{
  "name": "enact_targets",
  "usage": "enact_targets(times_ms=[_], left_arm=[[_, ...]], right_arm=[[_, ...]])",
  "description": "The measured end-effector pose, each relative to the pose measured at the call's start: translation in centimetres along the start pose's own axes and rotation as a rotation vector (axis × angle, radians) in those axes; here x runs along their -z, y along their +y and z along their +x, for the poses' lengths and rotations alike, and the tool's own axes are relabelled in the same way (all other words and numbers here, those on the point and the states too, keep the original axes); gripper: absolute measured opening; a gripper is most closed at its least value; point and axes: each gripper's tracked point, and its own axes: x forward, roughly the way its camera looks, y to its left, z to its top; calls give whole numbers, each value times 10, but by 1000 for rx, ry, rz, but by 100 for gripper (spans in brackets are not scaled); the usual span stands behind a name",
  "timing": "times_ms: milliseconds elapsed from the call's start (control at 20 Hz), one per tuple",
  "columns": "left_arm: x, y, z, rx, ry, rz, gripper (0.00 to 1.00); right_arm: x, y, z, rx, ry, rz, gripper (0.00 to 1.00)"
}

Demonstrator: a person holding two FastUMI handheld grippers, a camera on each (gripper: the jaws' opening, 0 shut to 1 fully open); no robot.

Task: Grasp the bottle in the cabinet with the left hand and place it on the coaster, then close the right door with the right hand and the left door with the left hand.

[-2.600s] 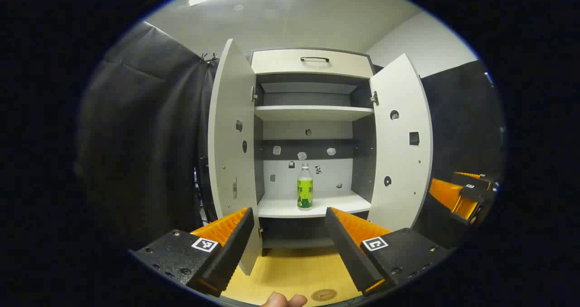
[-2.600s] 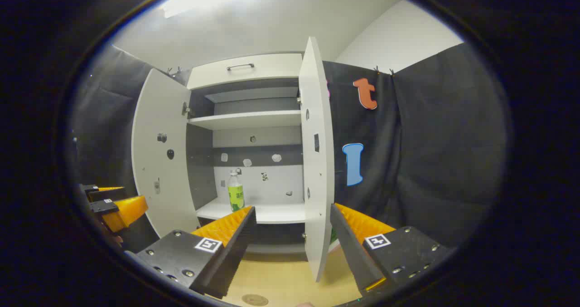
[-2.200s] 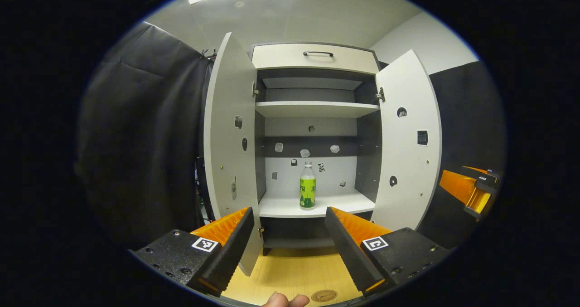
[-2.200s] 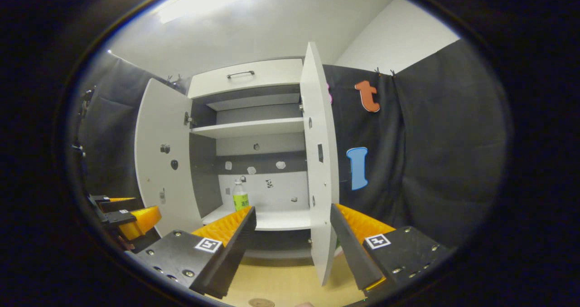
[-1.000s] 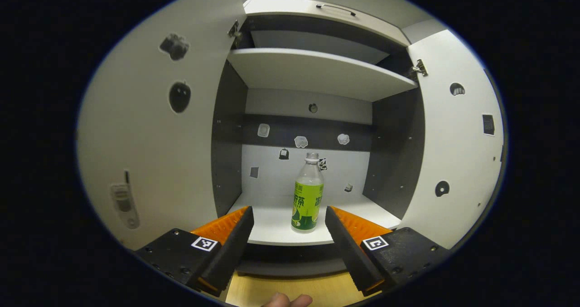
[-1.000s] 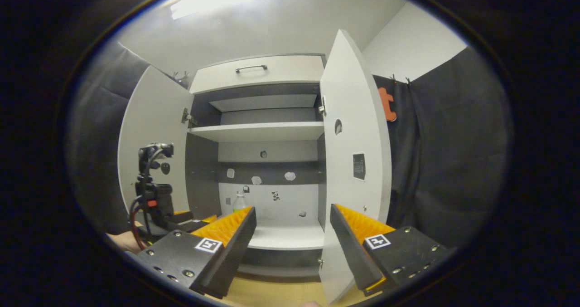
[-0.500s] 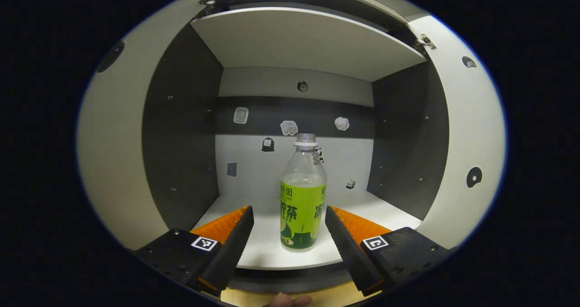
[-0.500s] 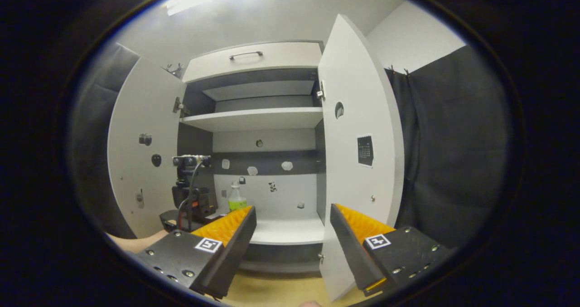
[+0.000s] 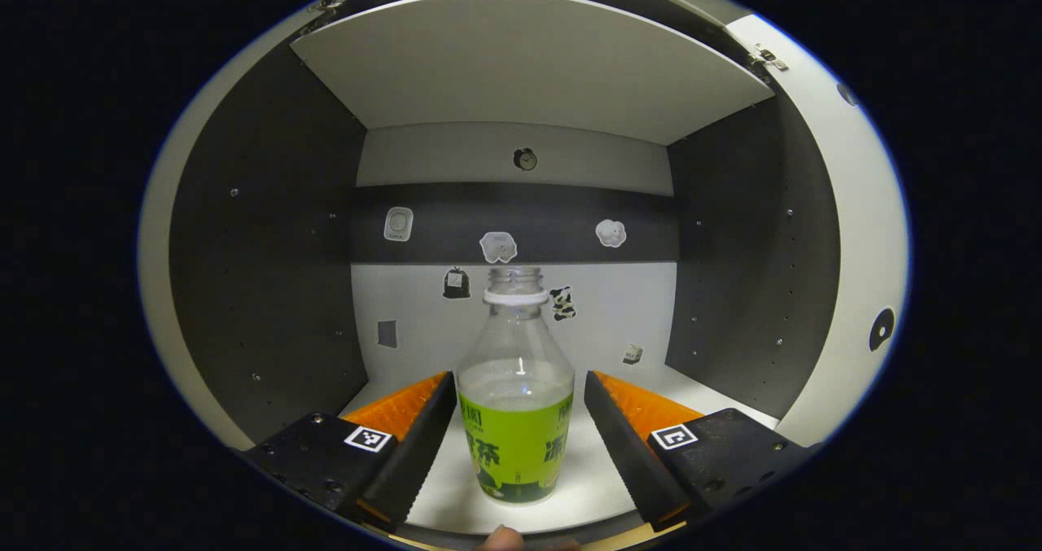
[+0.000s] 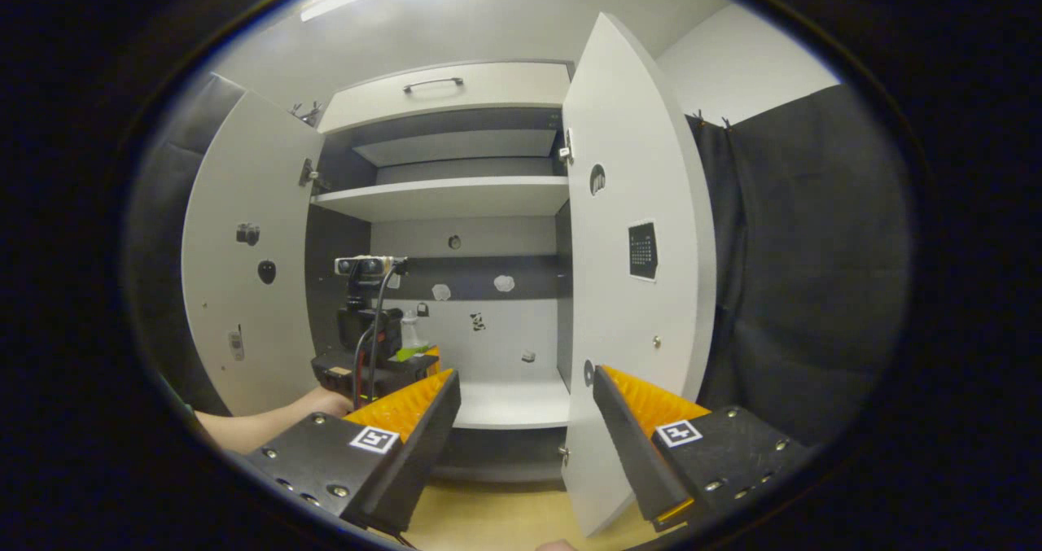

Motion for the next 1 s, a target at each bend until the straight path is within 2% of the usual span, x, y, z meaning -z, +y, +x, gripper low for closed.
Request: enact_targets(times_ms=[100, 150, 250, 450, 600, 1000], left_arm=[[7, 4, 6, -17, 25, -8, 94], [5, 5, 6, -17, 20, -7, 83], [4, 2, -6, -3, 37, -23, 80], [2, -2, -43, 20, 51, -49, 80], [-5, 0, -75, 16, 37, -26, 82], [-11, -18, -171, 44, 21, -1, 80]], right_arm=[[1, -4, -6, 13, 1, 7, 99], [0, -4, -10, 13, -1, 10, 99], [-1, -3, -20, 8, -5, 14, 99], [-4, -4, -35, 2, -16, 20, 99], [-3, -1, -48, -14, -16, 39, 99], [-3, 10, -81, -82, -28, 68, 99]])
